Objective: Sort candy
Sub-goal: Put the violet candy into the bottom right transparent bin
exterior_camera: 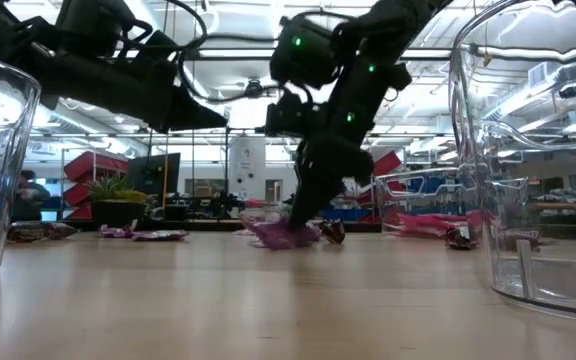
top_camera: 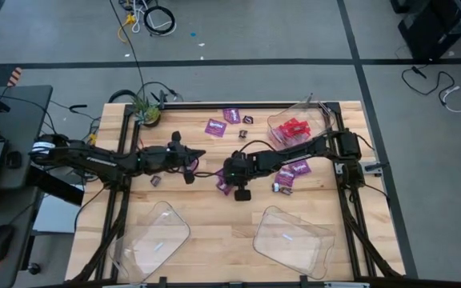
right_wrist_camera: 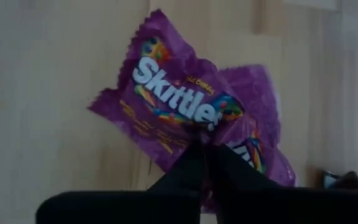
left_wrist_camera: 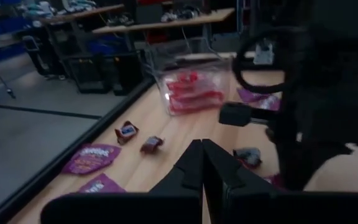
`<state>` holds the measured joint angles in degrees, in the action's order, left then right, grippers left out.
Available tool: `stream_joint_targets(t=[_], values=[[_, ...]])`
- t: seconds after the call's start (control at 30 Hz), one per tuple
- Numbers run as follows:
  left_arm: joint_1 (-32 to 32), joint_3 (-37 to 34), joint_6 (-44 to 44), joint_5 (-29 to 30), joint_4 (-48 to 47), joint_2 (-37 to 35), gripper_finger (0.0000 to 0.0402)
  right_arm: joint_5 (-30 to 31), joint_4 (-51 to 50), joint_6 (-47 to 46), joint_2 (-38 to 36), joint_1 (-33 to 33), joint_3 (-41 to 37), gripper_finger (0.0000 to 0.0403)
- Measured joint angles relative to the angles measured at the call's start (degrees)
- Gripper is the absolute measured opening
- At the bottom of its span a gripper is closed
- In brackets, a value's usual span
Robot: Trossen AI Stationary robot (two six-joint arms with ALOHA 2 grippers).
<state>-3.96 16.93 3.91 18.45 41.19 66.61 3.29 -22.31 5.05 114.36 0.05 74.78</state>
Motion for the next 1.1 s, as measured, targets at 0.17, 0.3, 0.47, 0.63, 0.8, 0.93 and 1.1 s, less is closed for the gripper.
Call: stream_joint_targets(t=[0.17, 0.3, 0.47, 0.63, 0.8, 0.93, 1.1], values=[[-1.0, 0.0, 0.3, 0.0, 2.3, 0.0, 0.0003, 0.0, -2.0, -1.2, -5.0, 0.5, 0.0, 0.0003], [-1.0, 0.0, 0.3, -0.1, 2.2, 0.0, 0.0003, 0.1, -3.8, -3.5, -11.1, 2.0, 0.0, 0.0001], [-1.0, 0.0, 0.2, -0.2, 2.2, 0.0, 0.0003, 0.1, -11.4, -10.6, -19.7, 6.3, 0.0, 0.0], [-0.9, 0.0, 0.2, -0.3, 2.1, 0.0, 0.0003, -0.5, -19.5, -20.9, -26.8, 14.6, 0.0, 0.0], [-0.9, 0.0, -0.2, -0.4, 2.1, 0.0, 0.0003, -0.5, -28.4, -35.0, -29.1, 22.4, 0.0, 0.0], [-0.9, 0.0, -1.0, -0.5, 2.0, 0.0, 0.0003, -1.7, -31.9, -43.2, -28.1, 27.2, -1.7, 0.0], [-0.9, 0.0, -1.2, -0.5, 2.0, 0.0, 0.0003, -4.4, -32.7, -49.2, -25.7, 29.9, -5.9, 0.0]])
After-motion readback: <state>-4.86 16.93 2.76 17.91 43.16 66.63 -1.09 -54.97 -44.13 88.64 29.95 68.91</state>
